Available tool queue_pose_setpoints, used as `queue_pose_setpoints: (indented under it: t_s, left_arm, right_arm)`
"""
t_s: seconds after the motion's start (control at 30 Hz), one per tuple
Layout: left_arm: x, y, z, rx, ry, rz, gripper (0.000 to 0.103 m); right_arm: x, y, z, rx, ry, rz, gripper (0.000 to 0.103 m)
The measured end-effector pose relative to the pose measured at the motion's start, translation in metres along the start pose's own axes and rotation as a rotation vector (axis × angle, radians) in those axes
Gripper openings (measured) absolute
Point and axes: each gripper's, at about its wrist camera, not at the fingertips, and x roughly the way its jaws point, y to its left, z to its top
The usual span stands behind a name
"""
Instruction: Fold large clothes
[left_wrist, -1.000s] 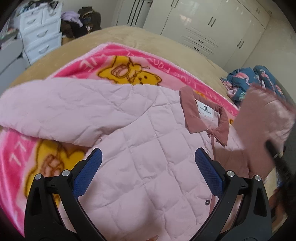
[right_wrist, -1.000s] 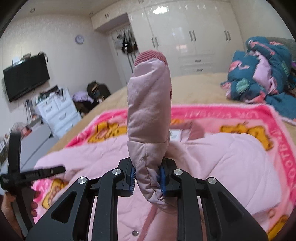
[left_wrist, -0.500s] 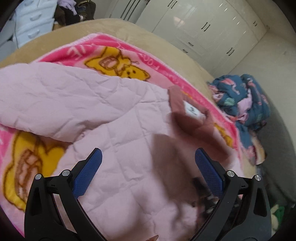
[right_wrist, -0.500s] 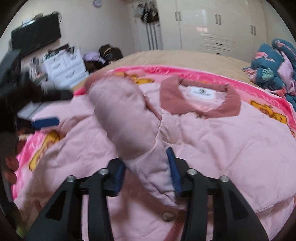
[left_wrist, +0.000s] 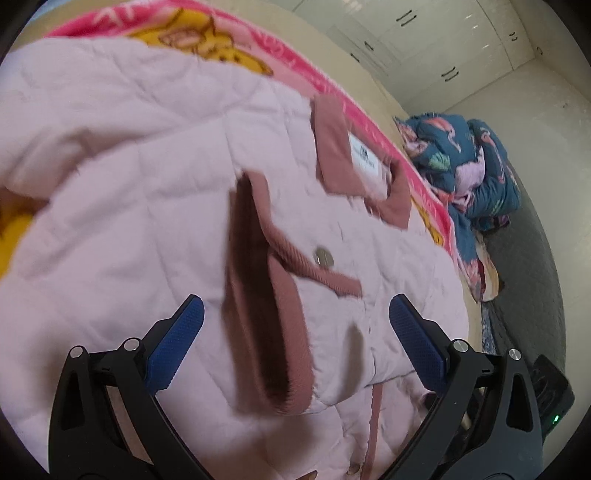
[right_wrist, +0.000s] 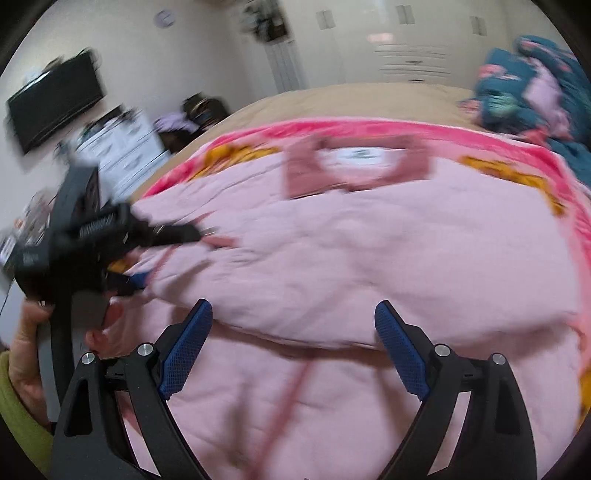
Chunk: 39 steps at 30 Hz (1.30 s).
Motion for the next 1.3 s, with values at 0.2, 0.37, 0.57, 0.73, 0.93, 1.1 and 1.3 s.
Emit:
queue_pose_setpoints:
  t_s: [0.2, 0.37, 0.57, 0.73, 0.93, 1.1, 1.3]
  left_arm:
    - [0.011, -0.021, -0.015, 0.127, -0.035, 0.07, 0.059]
    - [0.002, -0.044, -0.024, 0.277, -0.076, 0.107, 0.022]
    - [-0.044, -0.08, -0.013, 0.383, -0.22, 0.022, 0.007]
    - [-0.09, -0.092, 0.007, 0.441, -0.393, 0.012, 0.007]
    - [-0.069, -0.073, 0.027, 0.471, -0.364, 0.093, 0.007]
    - [-0.035, -0.044, 0.031, 0.446, -0.288, 0.165, 0.007]
    - [-0.018, -0.016, 0.03, 0.379, -0.215, 0.198, 0.009]
  right_arm:
    - [-0.043, -0.066, -0.014, 0.15, -0.048, -0.156, 0.089]
    - [-0.056, -0.101, -0.019, 0.23, -0.066, -0.227, 0.089]
    - [-0.075, -0.111, -0.018, 0.252, -0.119, -0.277, 0.089]
    - [-0.079, -0.11, -0.012, 0.249, -0.147, -0.274, 0.089]
    - [-0.071, -0.101, -0.003, 0.208, -0.133, -0.284, 0.089]
    - [-0.056, -0.096, 0.006, 0.165, -0.097, -0.313, 0.089]
    - [-0.027, -0.097, 0.022, 0.141, -0.026, -0.277, 0.089]
